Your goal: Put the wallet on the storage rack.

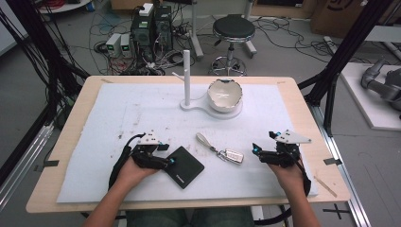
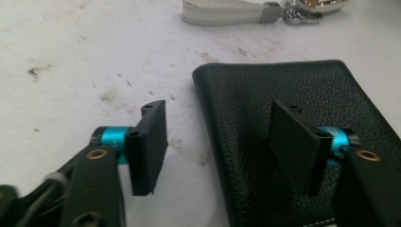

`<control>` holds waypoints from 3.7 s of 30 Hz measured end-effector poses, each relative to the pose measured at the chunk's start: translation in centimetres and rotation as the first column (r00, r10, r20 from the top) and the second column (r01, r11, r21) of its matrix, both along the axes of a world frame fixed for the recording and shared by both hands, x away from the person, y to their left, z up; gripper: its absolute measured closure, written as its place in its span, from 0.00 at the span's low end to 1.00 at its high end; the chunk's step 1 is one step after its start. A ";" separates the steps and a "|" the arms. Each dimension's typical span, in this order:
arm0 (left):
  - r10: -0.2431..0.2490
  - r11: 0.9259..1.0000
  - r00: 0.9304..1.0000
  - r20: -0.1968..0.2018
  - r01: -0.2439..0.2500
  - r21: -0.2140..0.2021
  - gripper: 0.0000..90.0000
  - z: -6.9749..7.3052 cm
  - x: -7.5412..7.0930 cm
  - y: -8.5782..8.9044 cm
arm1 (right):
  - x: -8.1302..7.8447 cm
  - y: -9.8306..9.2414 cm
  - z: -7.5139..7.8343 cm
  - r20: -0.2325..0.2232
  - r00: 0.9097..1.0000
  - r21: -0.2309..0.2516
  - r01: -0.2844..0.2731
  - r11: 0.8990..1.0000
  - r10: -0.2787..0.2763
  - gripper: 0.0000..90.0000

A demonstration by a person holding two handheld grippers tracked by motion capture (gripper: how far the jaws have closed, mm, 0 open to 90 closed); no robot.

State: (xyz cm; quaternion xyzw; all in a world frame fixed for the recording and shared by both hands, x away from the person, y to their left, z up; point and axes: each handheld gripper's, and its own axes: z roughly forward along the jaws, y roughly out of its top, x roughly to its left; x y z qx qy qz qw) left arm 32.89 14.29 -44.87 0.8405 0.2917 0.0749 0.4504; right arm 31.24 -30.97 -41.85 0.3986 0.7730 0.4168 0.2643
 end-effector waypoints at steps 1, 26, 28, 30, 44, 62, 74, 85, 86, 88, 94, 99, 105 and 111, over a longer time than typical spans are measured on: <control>-0.001 1.000 1.000 -0.025 0.001 0.001 0.46 0.0 0.0 -0.1 | 0.0 0.0 0.0 0.001 1.000 -0.001 -0.001 1.000 0.001 0.21; -0.035 0.999 0.998 -0.060 0.034 -0.013 0.91 0.7 -0.7 0.1 | -0.3 0.1 0.0 0.001 1.000 -0.012 -0.007 1.000 0.007 0.21; -0.029 0.999 0.999 -0.046 0.027 -0.038 0.92 1.1 -0.9 0.2 | -0.3 0.1 0.0 0.002 1.000 -0.011 -0.009 1.000 0.009 0.21; -0.031 0.999 0.999 -0.038 0.030 -0.043 0.93 1.3 -1.0 0.2 | -0.3 0.0 0.0 0.002 1.000 -0.010 -0.010 1.000 0.010 0.21; -0.027 0.995 0.985 0.168 0.042 -0.087 0.93 6.8 -0.5 -0.1 | -0.3 0.0 0.1 0.001 1.000 -0.003 -0.001 1.000 0.001 0.21; -0.058 0.998 0.929 0.366 0.064 -0.005 0.93 15.6 6.0 -6.3 | -0.1 0.1 0.0 0.006 1.000 0.003 0.004 1.000 -0.004 0.21; -0.079 0.997 0.898 0.434 0.077 0.021 0.93 18.3 10.7 -9.9 | -0.4 -0.3 -0.1 -0.001 1.000 0.011 0.024 1.000 -0.024 0.21; -0.109 0.994 0.885 0.453 0.110 0.023 0.93 17.4 14.4 -14.0 | -0.9 -1.1 0.0 0.007 0.999 0.018 0.037 0.999 -0.038 0.21; -0.109 0.994 0.885 0.453 0.110 0.023 0.93 17.4 14.4 -14.0 | -0.9 -1.1 0.0 0.007 0.999 0.018 0.037 0.999 -0.038 0.21; -0.107 0.994 0.883 0.458 0.107 0.026 0.93 17.2 15.0 -14.3 | -1.1 -1.4 0.0 0.006 0.999 0.028 0.044 0.999 -0.044 0.21; -0.083 0.997 0.892 0.444 0.076 0.033 0.93 16.6 16.3 -14.8 | -1.1 -1.9 -0.1 0.003 0.999 0.040 0.048 0.998 -0.048 0.21; -0.077 0.997 0.895 0.440 0.058 0.056 0.93 15.6 17.3 -15.1 | -0.9 -1.8 -0.2 0.004 0.999 0.029 0.043 0.999 -0.043 0.21; -0.009 0.996 0.903 0.430 -0.029 0.081 0.93 14.1 17.8 -15.7 | -0.8 -1.5 -0.2 0.003 0.999 0.023 0.038 0.999 -0.038 0.21; -0.004 0.991 0.894 0.447 -0.058 0.123 0.93 13.3 17.8 -16.6 | -0.9 -1.2 -0.1 0.008 0.999 0.020 0.030 0.999 -0.031 0.21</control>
